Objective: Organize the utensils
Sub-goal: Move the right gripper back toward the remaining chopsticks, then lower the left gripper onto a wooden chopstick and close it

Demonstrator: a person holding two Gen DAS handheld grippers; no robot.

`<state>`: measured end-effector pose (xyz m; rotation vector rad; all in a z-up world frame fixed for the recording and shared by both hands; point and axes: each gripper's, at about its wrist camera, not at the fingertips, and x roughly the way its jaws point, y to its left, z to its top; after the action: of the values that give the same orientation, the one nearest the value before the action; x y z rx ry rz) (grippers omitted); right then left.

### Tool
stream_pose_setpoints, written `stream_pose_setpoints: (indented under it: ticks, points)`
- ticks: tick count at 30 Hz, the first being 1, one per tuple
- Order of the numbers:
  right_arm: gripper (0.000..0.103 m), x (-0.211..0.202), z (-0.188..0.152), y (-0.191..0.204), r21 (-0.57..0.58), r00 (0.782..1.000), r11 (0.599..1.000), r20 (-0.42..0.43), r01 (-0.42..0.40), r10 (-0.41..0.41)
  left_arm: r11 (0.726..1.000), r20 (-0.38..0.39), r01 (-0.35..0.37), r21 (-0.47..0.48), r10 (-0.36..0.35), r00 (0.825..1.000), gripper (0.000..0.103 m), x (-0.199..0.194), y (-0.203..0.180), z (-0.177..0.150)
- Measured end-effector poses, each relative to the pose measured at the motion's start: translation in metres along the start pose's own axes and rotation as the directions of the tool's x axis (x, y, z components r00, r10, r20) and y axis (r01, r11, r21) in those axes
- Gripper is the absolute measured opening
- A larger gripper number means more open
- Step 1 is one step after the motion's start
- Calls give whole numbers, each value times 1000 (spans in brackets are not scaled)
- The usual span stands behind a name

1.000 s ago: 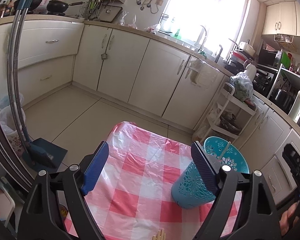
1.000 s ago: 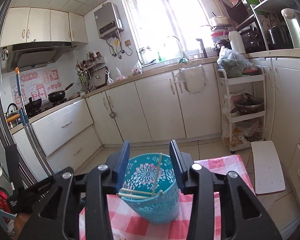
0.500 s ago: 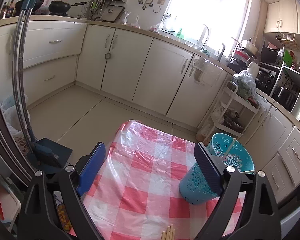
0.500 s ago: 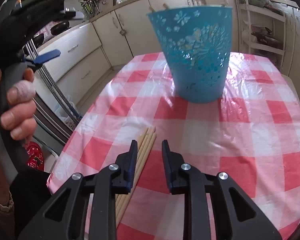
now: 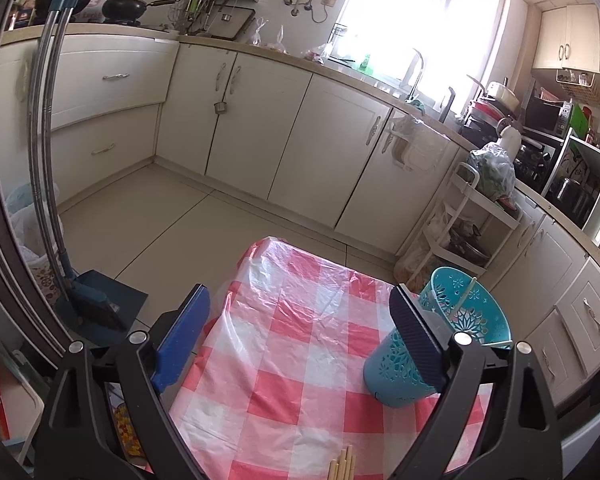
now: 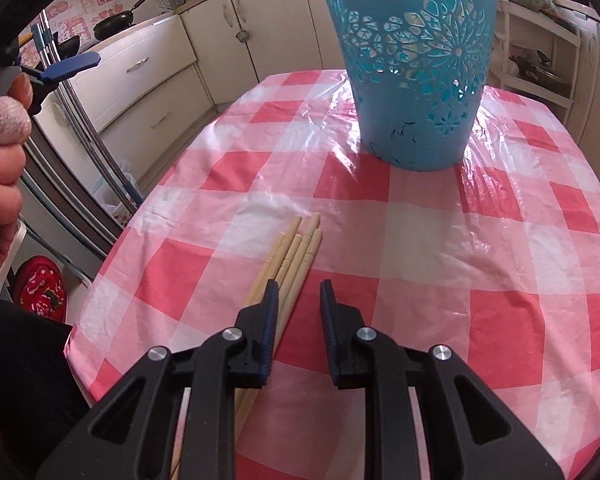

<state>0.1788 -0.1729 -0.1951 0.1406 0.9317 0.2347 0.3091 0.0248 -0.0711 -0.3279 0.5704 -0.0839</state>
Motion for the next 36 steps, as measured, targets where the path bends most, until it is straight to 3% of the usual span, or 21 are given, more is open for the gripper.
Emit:
stream_pose_setpoints:
  ticks: [10, 13, 18, 23, 30, 36]
  points:
    - [16, 2, 2, 2, -66, 1000, 997, -8, 30, -30, 1000, -23, -3, 27, 3, 1000, 87, 6, -9, -5]
    - [10, -1, 1, -5, -104, 999, 994, -17, 42, -44, 995, -104, 4, 96, 6, 995, 88, 18, -14, -15]
    - [9, -13, -3, -38, -93, 997, 993, -22, 67, -70, 949, -303, 22, 314, 78, 950, 88, 33, -31, -67]
    - [9, -19, -6, -57, -29, 999, 999, -13, 29, -30, 931, -450, 99, 351, 75, 890, 88, 28, -34, -123]
    - [9, -20, -6, -64, 7, 1000, 1000, -6, -17, 17, 907, -481, 69, 415, 155, 863, 86, 26, -36, -153]
    - [11, -20, -7, -64, 10, 1000, 1000, -3, -28, 28, 880, -462, 33, 473, 217, 860, 85, 31, -39, -161]
